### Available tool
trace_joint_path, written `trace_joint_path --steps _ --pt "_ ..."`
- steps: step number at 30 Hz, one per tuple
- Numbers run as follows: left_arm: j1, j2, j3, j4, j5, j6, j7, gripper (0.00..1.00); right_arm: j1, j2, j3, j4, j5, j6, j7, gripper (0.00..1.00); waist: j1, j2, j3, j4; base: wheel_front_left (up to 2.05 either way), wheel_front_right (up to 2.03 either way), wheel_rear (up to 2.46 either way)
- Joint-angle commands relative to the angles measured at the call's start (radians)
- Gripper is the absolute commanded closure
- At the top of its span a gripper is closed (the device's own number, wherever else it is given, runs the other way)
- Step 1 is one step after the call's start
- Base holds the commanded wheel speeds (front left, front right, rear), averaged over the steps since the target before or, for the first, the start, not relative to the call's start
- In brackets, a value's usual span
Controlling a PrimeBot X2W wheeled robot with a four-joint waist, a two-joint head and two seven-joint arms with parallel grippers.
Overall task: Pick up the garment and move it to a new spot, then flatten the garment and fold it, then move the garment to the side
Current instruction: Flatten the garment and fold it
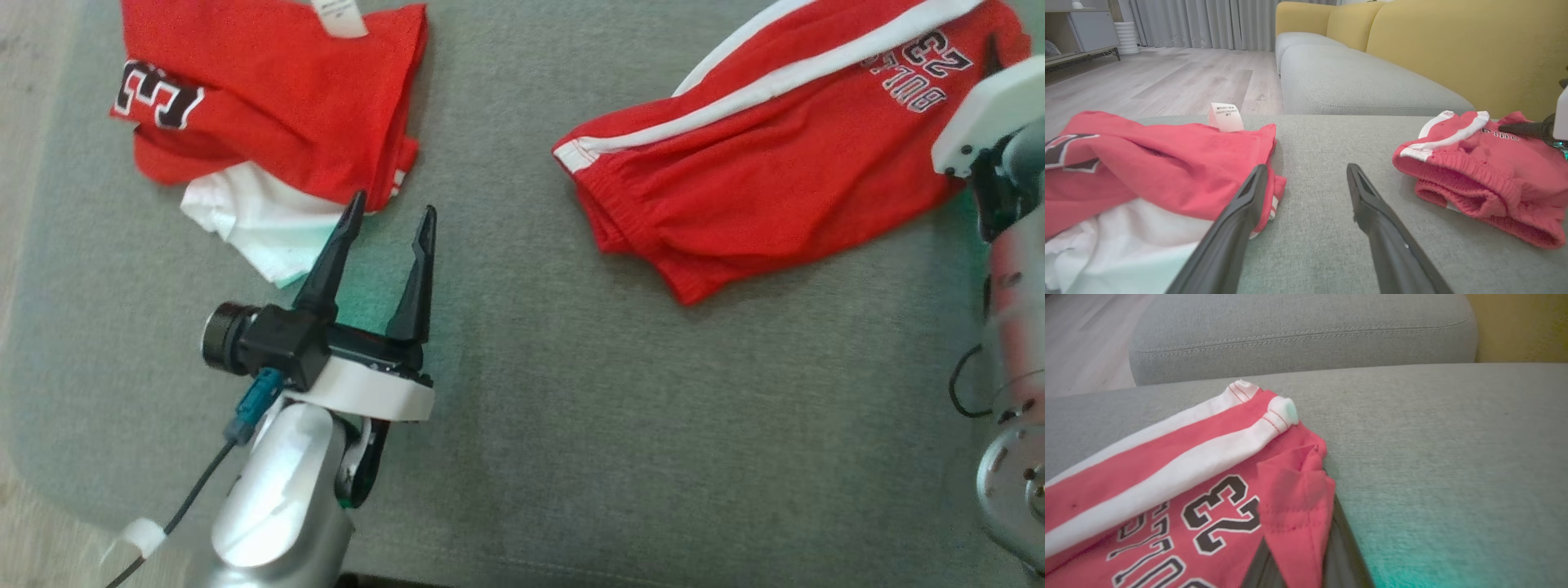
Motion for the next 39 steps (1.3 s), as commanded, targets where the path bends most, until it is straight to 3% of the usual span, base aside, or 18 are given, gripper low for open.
trace_joint_path --steps 1,12,21,30,39 --pt "-0.008 0.009 0.05 -0.022 0.014 -0.004 -0.005 0.0 -0.013 -0.008 0.018 -0.019 0.024 -0.001 -0.026 1.0 -0.0001 0.0 -0.024 -0.025 0.0 0.0 0.0" --pt "0.041 0.004 0.08 -0.011 0.043 -0.018 -0.005 0.0 0.115 -0.048 0.064 -0.002 0.159 -0.001 -0.119 1.0 -0.0001 0.0 -0.119 -0.103 0.0 0.0 0.0" --pt "0.088 0.002 0.093 -0.012 0.058 -0.028 -0.005 0.0 0.281 -0.096 -0.051 -0.066 0.222 -0.001 -0.121 1.0 -0.0001 0.0 -0.163 -0.113 0.0 0.0 0.0" --pt "0.107 0.003 0.108 -0.007 0.066 -0.033 -0.005 0.0 0.304 -0.051 -0.085 -0.124 0.25 -0.001 -0.135 1.0 -0.0001 0.0 -0.181 -0.103 0.0 0.0 0.0" --pt "0.127 -0.005 0.116 0.004 0.047 -0.037 -0.005 0.0 0.28 0.046 0.107 -0.205 0.461 -0.001 -0.18 1.0 -0.0001 0.0 -0.248 -0.1 0.0 0.0 0.0"
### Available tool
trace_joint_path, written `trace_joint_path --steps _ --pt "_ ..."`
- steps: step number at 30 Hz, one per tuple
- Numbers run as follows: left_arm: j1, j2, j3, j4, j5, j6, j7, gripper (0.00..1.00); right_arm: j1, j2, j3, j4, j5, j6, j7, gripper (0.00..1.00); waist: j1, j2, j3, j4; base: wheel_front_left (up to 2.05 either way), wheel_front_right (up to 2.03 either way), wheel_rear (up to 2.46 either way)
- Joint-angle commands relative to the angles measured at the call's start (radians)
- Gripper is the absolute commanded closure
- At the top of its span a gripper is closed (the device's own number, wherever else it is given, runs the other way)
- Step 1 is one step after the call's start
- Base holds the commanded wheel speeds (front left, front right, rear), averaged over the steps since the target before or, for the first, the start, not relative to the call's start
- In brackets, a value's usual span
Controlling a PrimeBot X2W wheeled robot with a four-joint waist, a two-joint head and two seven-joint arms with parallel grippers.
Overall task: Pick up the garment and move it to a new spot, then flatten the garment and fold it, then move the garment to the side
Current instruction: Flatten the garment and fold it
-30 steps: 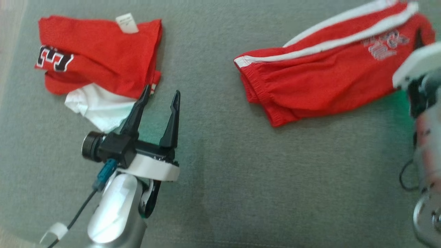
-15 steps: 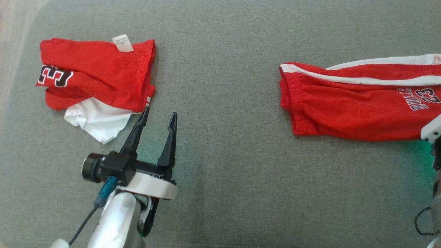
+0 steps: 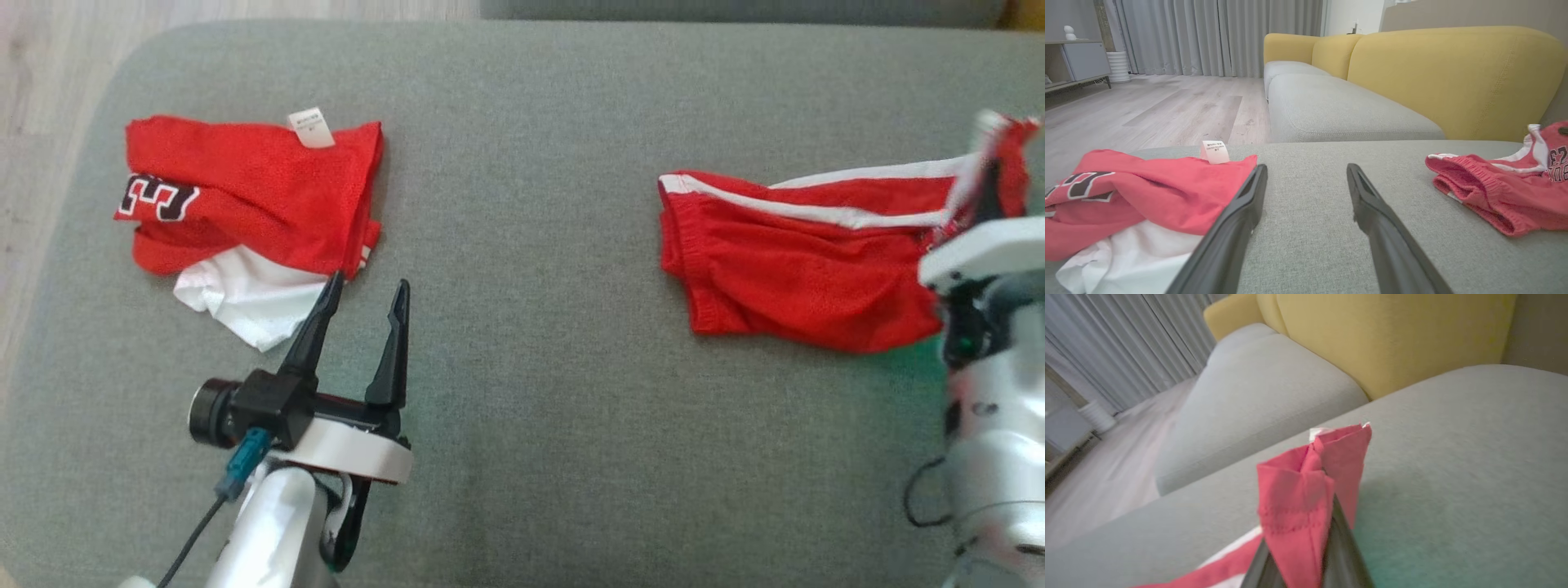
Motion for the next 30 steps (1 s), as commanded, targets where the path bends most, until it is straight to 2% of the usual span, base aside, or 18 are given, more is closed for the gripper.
trace_joint_path --steps 1,9,15,16,17,20,26,27,28,29,30 --pt "-0.001 0.006 0.033 -0.027 -0.001 -0.002 -0.005 0.0 -0.039 0.016 0.064 -0.055 0.045 -0.001 -0.01 1.0 0.0001 0.0 -0.02 0.004 0.0 0.0 0.0" --pt "0.015 0.008 0.029 -0.019 0.0 -0.001 -0.005 0.0 0.027 0.054 0.335 -0.191 0.294 -0.001 0.024 1.0 0.0001 0.0 -0.057 0.036 0.0 0.0 0.0" --pt "0.028 0.009 0.028 -0.012 -0.004 0.002 -0.005 0.0 0.097 0.062 0.52 -0.249 0.414 -0.001 0.031 1.0 0.0001 0.0 -0.071 0.067 0.0 0.0 0.0" --pt "0.033 0.009 0.027 -0.01 -0.006 0.003 -0.005 0.0 0.12 0.062 0.585 -0.251 0.422 -0.001 0.033 1.0 0.0001 0.0 -0.075 0.073 0.0 0.0 0.0" --pt "0.033 0.009 0.027 -0.01 -0.006 0.003 -0.005 0.0 0.12 0.062 0.585 -0.251 0.422 -0.001 0.033 1.0 0.0001 0.0 -0.075 0.073 0.0 0.0 0.0" --pt "0.04 0.008 0.027 -0.009 -0.01 0.005 -0.005 0.0 0.153 0.044 0.714 -0.226 0.388 -0.001 0.026 1.0 0.0001 0.0 -0.084 0.078 0.0 0.0 0.0" --pt "0.043 0.01 0.026 -0.008 -0.015 0.009 -0.005 0.0 0.163 0.005 0.862 -0.102 0.213 -0.001 -0.011 1.0 0.0001 0.0 -0.095 0.065 0.0 0.0 0.0" --pt "0.043 0.01 0.026 -0.008 -0.015 0.009 -0.005 0.0 0.158 0.003 0.874 -0.078 0.178 -0.001 -0.022 0.91 0.0001 0.0 -0.096 0.06 0.0 0.0 0.0" --pt "0.043 0.009 0.024 -0.008 -0.016 0.01 -0.005 0.0 0.154 0.004 0.88 -0.057 0.148 -0.001 -0.035 0.17 0.0001 0.0 -0.098 0.055 0.0 0.0 0.0" --pt "0.044 0.009 0.023 -0.008 -0.016 0.01 -0.005 0.0 0.153 0.01 0.888 -0.035 0.125 -0.001 -0.039 0.0 0.0001 0.0 -0.099 0.049 0.0 0.0 0.0" --pt "0.044 0.01 0.022 -0.008 -0.017 0.01 -0.005 0.0 0.15 0.015 0.893 -0.02 0.104 -0.001 -0.05 0.0 0.0001 0.0 -0.1 0.043 0.0 0.0 0.0"
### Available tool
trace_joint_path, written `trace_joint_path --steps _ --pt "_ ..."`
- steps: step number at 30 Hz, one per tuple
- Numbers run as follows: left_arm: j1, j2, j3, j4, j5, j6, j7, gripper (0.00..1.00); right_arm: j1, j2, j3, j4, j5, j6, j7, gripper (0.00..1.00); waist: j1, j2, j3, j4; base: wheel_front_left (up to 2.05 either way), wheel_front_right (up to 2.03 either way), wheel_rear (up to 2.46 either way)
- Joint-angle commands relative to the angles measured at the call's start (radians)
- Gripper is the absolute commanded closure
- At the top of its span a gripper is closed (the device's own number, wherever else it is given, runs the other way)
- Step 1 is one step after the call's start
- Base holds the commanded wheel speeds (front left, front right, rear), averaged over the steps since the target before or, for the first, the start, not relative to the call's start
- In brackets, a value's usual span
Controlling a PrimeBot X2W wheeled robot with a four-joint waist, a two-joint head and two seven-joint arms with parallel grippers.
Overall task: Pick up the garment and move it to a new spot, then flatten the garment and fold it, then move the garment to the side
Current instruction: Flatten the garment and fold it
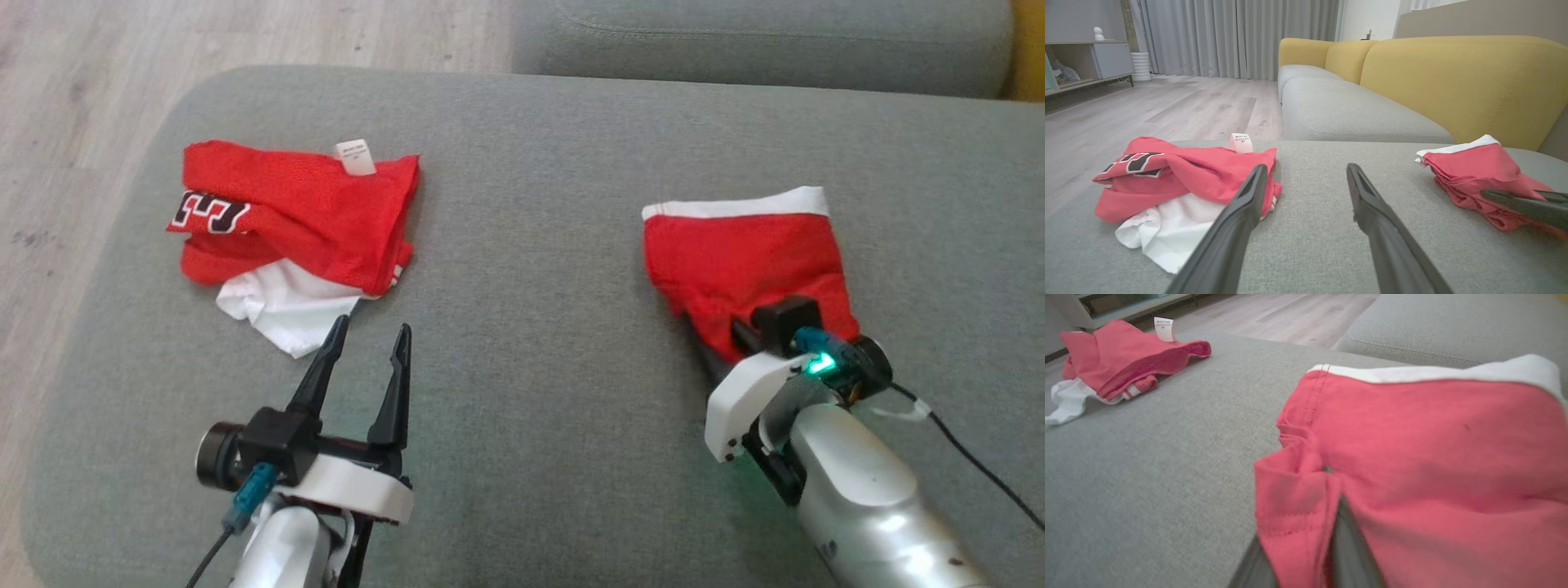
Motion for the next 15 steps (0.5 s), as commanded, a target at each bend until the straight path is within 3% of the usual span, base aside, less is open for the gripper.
trace_joint_path --steps 1,9,15 --pt "-0.025 0.009 0.023 -0.03 -0.005 0.007 -0.005 0.0 -0.025 0.014 0.017 -0.01 -0.026 -0.001 -0.03 0.0 0.0 0.0 -0.003 -0.014 0.0 0.0 0.0" --pt "-0.037 0.013 0.022 -0.04 -0.005 0.01 -0.005 0.0 -0.026 0.035 -0.131 -0.03 -0.082 -0.001 -0.114 0.0 0.0 0.0 -0.018 -0.073 0.0 0.0 0.0" --pt "-0.035 0.011 0.025 -0.059 -0.004 0.017 -0.005 0.0 0.065 0.05 -0.329 -0.233 -0.15 -0.001 -0.122 0.0 0.0 0.0 -0.024 -0.121 0.0 0.0 0.0"
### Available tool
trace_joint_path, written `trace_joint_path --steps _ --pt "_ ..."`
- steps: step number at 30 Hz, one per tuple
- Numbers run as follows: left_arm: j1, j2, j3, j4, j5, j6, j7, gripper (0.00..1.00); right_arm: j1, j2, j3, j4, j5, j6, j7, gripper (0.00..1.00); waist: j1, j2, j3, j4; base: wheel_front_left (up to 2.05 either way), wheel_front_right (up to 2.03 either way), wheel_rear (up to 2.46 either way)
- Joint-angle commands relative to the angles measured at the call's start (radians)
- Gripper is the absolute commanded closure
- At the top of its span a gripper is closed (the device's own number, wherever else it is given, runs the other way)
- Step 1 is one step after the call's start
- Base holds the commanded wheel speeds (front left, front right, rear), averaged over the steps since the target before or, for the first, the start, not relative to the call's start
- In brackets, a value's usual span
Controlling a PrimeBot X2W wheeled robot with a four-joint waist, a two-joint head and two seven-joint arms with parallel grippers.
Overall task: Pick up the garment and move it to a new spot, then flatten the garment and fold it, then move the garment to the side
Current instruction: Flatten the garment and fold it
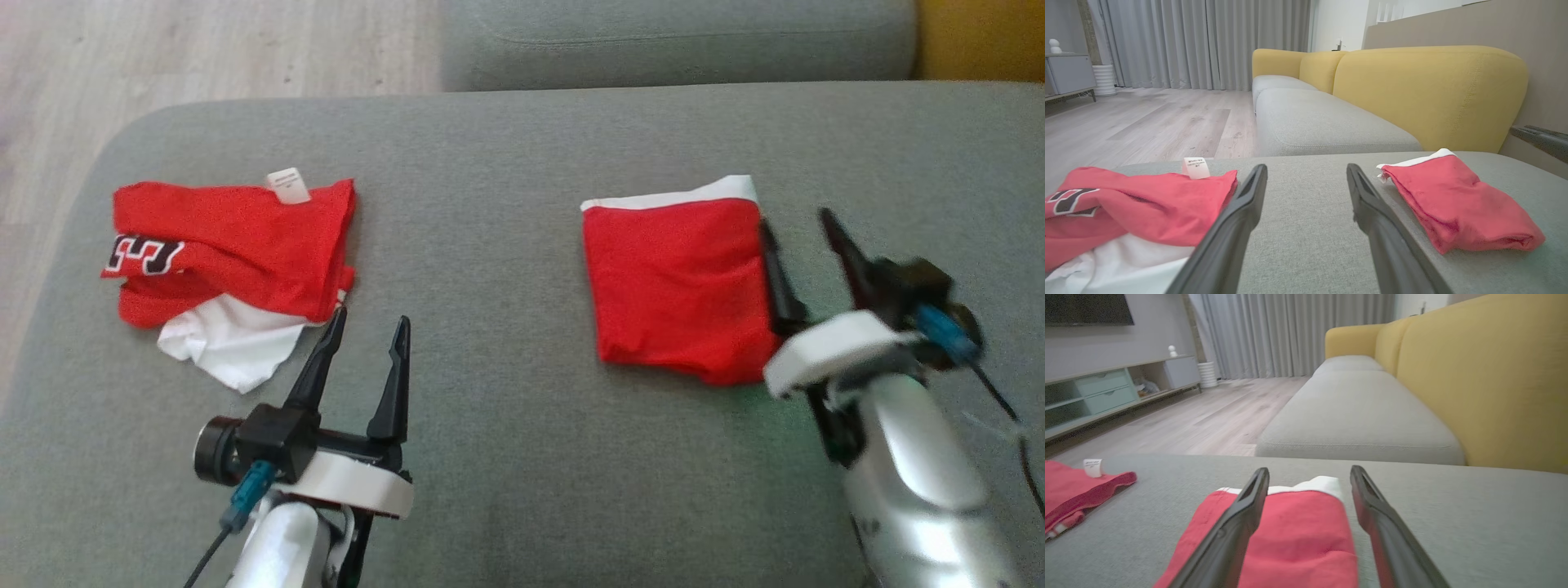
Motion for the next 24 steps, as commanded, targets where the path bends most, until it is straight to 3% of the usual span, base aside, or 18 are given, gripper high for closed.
trace_joint_path --steps 1,4,7,15,16,24 --pt "-0.034 0.007 0.026 -0.037 -0.002 0.007 -0.005 0.0 0.047 0.016 -0.028 -0.085 -0.029 -0.001 -0.013 0.0 0.0 0.0 -0.001 -0.02 0.0 0.0 0.0" --pt "-0.031 0.007 0.027 -0.043 0.002 0.008 -0.005 0.0 0.128 0.022 -0.109 -0.206 -0.059 -0.001 -0.013 0.0 0.0 0.0 0.004 -0.034 0.0 0.0 0.0" --pt "-0.032 0.005 0.028 -0.051 0.004 0.006 -0.005 0.0 0.203 0.024 -0.113 -0.318 -0.019 -0.001 -0.014 0.0 0.0 0.0 0.023 -0.046 0.0 0.0 0.0" --pt "-0.057 0.0 0.015 -0.058 0.01 -0.008 -0.005 0.0 0.185 0.024 -0.122 -0.374 -0.038 -0.001 -0.012 0.0 0.0 0.0 0.087 -0.017 0.0 0.0 0.0" --pt "-0.063 -0.001 0.014 -0.06 0.009 -0.009 -0.005 0.0 0.169 0.024 -0.126 -0.373 -0.042 -0.001 -0.008 1.0 0.0 0.0 0.101 -0.008 0.0 0.0 0.0" --pt "-0.109 -0.009 -0.002 -0.058 0.002 -0.023 -0.005 0.0 0.002 0.024 -0.145 -0.267 -0.116 -0.001 0.075 1.0 0.0 0.0 0.217 0.081 0.0 0.0 0.0"
